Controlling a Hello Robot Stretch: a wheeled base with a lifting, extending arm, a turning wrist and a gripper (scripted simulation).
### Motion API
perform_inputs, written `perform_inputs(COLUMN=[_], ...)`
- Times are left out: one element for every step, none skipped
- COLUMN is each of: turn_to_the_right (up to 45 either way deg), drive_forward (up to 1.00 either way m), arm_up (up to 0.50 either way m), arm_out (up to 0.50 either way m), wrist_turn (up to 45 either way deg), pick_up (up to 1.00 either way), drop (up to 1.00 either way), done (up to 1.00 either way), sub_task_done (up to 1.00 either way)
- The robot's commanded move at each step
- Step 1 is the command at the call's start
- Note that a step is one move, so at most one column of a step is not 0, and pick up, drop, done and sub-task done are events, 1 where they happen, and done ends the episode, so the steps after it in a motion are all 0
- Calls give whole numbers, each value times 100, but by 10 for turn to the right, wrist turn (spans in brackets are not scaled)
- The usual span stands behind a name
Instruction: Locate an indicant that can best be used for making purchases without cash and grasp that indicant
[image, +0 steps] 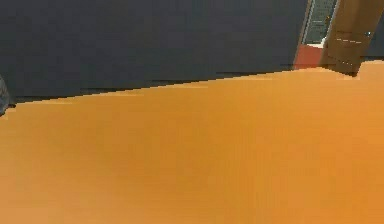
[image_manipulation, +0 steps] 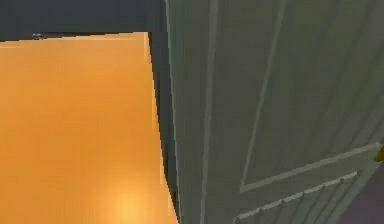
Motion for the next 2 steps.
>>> perform_inputs(turn_to_the_right=[0,330], drive_forward=[25,0], arm_up=[0,0], arm_out=[0,0], wrist_turn=[0,0], pick_up=[0,0], drop=[0,0], done=[0,0], sub_task_done=[0,0])
